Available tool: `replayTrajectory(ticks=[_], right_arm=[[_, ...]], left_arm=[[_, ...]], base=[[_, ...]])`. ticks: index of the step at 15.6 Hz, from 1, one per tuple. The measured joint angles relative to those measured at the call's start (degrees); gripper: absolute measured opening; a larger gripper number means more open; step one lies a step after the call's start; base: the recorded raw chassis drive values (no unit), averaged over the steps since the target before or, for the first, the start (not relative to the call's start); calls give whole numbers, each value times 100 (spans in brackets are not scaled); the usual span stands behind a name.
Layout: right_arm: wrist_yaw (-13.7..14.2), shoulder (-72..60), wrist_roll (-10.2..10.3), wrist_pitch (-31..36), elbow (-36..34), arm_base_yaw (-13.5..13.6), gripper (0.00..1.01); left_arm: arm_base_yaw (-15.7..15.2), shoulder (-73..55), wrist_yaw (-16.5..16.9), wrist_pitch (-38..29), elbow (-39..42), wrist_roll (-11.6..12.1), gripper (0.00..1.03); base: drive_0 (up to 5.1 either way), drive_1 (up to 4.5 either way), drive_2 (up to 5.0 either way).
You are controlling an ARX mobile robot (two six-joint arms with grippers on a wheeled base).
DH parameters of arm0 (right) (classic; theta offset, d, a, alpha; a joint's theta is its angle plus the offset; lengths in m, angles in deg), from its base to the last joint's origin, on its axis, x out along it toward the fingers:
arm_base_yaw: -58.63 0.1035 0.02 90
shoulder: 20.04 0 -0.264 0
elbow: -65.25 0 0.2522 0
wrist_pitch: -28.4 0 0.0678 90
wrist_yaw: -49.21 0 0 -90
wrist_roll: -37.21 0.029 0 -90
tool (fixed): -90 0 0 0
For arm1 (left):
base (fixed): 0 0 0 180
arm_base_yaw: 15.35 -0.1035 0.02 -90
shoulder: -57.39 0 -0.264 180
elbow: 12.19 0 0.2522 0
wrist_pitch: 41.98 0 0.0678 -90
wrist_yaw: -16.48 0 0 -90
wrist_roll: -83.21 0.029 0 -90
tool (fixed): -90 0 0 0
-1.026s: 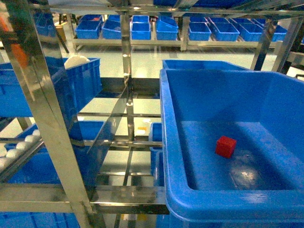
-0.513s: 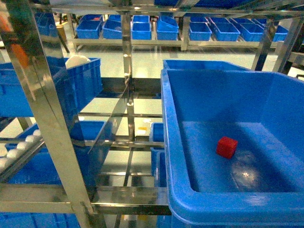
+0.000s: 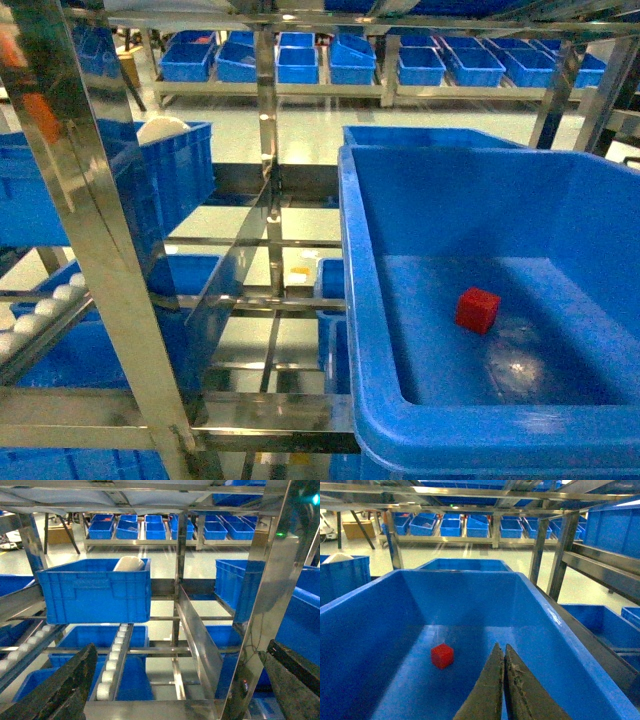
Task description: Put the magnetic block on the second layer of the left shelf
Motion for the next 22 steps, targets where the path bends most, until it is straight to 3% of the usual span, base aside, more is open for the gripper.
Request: replayTrajectory(ticks=[2,8,14,15,16,19,22], right_arm=[[0,254,0,114,-173,0,2],[0,1102,0,-793,-184,0,2],[0,1423,0,-1121,-184,0,2],[0,1554,2,-1311,-181,0,2],[-13,2188,2,-2170,-181,0,2],[0,2406,-2,-2142,-179,0,3],[2,2406,-4,-2159,-179,0,35]], left_arm=[[0,0,0,0,0,0,98],[0,0,0,0,0,0,98],[0,0,0,0,0,0,98],[0,0,0,0,0,0,98],[0,0,-4,0,0,0,98],[0,0,0,0,0,0,98],[0,0,0,-2,0,0,98]], base=[[0,0,0],[0,0,0],[0,0,0],[0,0,0],[0,0,0],[0,0,0],[0,0,0]])
